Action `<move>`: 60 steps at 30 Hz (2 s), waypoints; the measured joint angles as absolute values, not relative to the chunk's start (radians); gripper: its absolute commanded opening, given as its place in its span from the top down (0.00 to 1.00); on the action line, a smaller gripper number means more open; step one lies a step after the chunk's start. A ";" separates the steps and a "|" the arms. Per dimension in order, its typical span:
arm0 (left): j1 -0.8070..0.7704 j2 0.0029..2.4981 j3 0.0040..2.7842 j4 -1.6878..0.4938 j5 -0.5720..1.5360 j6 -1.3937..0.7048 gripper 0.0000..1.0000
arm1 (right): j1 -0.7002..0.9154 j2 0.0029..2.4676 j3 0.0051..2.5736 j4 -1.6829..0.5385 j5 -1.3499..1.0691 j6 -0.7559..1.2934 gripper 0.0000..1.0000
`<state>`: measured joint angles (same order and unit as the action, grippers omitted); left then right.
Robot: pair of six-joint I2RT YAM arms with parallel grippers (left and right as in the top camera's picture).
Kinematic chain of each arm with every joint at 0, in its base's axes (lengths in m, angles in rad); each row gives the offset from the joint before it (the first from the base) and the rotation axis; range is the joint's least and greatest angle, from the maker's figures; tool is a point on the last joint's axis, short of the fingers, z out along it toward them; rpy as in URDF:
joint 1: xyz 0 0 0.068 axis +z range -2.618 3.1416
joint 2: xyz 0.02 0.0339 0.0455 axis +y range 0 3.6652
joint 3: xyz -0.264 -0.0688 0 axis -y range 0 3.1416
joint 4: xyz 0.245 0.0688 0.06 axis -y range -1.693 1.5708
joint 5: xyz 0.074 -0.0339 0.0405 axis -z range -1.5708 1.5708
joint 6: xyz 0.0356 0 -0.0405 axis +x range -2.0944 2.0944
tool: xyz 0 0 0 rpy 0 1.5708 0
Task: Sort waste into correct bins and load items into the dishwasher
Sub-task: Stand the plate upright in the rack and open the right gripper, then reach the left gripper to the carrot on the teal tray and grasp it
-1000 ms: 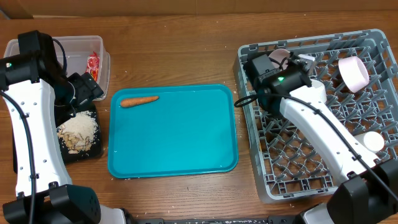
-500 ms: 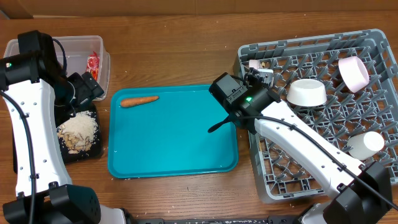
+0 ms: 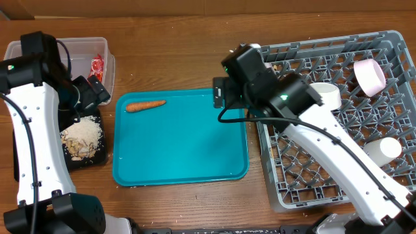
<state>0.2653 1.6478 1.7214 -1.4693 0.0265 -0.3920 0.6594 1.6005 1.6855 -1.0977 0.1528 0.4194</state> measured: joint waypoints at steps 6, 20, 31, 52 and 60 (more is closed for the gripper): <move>0.179 1.648 1.673 -1.390 0.106 -0.393 0.00 | 0.634 1.598 1.689 -1.100 0.016 0.358 0.00; 0.068 1.650 1.272 -0.883 0.091 -0.764 0.00 | 0.104 1.451 1.691 -1.354 -0.023 0.440 0.00; 0.068 1.673 1.121 -0.622 0.003 -0.899 0.00 | -0.105 1.473 1.691 -1.429 -0.027 0.383 0.00; 0.068 1.884 1.136 -0.508 0.085 -0.967 0.64 | -0.105 1.475 1.691 -1.453 -0.030 0.350 0.00; 0.067 1.885 1.142 -0.565 0.106 -0.966 0.85 | -0.105 1.475 1.691 -1.460 -0.030 0.347 0.00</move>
<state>0.0669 1.8851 1.1416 -0.5652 0.1062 -0.9665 -0.1051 1.4750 1.6909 -1.4597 -0.0296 0.3466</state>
